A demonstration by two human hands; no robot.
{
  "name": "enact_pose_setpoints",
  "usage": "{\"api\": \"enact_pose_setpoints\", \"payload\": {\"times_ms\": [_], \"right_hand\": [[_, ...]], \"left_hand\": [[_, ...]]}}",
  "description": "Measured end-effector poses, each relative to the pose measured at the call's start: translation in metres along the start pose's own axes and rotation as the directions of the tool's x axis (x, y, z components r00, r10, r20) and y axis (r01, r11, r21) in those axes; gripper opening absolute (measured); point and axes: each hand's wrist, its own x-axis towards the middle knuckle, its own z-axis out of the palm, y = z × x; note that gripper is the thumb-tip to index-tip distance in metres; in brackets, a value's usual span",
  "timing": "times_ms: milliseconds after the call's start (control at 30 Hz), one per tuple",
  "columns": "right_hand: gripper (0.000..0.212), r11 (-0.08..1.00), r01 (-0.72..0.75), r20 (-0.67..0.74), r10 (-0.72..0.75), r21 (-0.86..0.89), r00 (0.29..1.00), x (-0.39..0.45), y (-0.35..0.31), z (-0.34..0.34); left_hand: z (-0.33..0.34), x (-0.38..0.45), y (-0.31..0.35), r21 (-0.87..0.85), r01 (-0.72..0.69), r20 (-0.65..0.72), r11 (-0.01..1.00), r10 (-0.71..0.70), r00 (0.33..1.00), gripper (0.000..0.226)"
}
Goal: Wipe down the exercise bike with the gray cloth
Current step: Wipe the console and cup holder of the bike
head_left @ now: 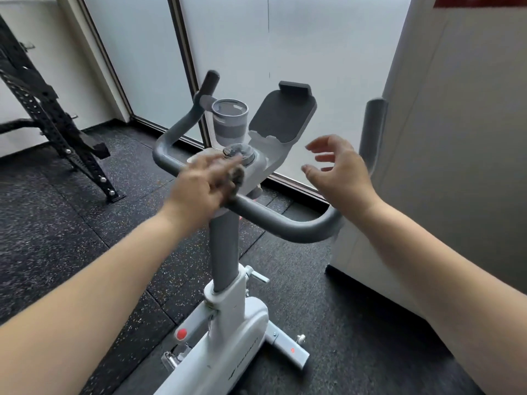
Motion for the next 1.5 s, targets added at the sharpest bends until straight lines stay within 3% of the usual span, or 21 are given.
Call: {"api": "enact_pose_setpoints", "payload": {"times_ms": [67,233,400,533,600,700,767,933,1067,1133,1200,1300,1433,1500], "right_hand": [[0.027,1.0,-0.002,0.028,0.002,0.013,1.0,0.009,-0.005,0.017],[0.028,1.0,-0.019,0.119,0.02,-0.011,0.993,0.044,-0.015,0.048],[0.053,0.997,-0.056,0.348,0.073,-0.06,0.935,0.071,-0.018,0.07],[0.085,0.991,-0.04,0.511,0.099,-0.124,0.854,0.089,-0.015,0.088],[0.095,0.989,-0.04,0.564,0.116,-0.145,0.818,0.099,-0.013,0.095],[0.098,0.99,-0.08,0.641,0.136,-0.116,0.755,0.108,-0.008,0.102],[0.097,0.99,-0.092,0.646,0.137,-0.103,0.751,0.11,-0.003,0.103],[0.095,0.981,-0.194,0.619,0.148,0.009,0.772,0.11,0.008,0.101],[0.098,0.981,-0.191,0.613,0.143,0.014,0.777,0.109,0.009,0.103],[0.101,0.981,-0.195,0.602,0.143,0.021,0.786,0.109,0.01,0.104],[0.102,0.974,-0.218,0.578,0.143,0.062,0.803,0.108,0.011,0.105],[0.105,0.962,-0.251,0.566,0.147,0.109,0.811,0.108,0.011,0.105],[0.107,0.962,-0.255,0.559,0.158,0.099,0.814,0.111,0.014,0.106],[0.109,0.965,-0.252,0.561,0.168,0.074,0.81,0.111,0.015,0.106]], "left_hand": [[0.006,-0.007,-0.015,0.054,-0.089,0.106,0.995,0.083,0.991,0.045],[-0.009,0.004,-0.048,-0.135,-0.163,0.156,0.977,0.184,0.97,0.049],[-0.036,0.029,-0.098,-0.164,0.022,0.124,0.986,-0.002,0.992,0.042],[-0.039,0.051,-0.081,-0.319,0.083,-0.055,0.944,-0.106,0.993,0.027],[-0.028,0.056,-0.059,-0.377,0.001,-0.009,0.926,-0.005,1.0,0.026],[-0.012,0.054,-0.051,-0.279,-0.18,0.195,0.943,0.239,0.951,0.023],[-0.012,0.058,-0.066,-0.252,-0.173,0.232,0.952,0.233,0.944,0.024],[-0.032,0.078,-0.111,-0.22,0.004,0.22,0.976,0.046,0.974,0.025],[-0.033,0.094,-0.091,-0.382,-0.033,-0.029,0.924,0.023,0.999,0.026],[-0.023,0.106,-0.07,-0.432,-0.097,-0.067,0.897,0.075,0.995,0.023],[-0.005,0.116,-0.059,-0.414,-0.179,0.043,0.893,0.215,0.976,0.026],[0.014,0.12,-0.058,-0.162,-0.32,0.252,0.934,0.352,0.901,0.034],[0.011,0.131,-0.07,-0.165,-0.333,0.231,0.929,0.364,0.902,0.03],[0.006,0.139,-0.08,-0.12,-0.285,0.232,0.951,0.306,0.923,0.022]]}}
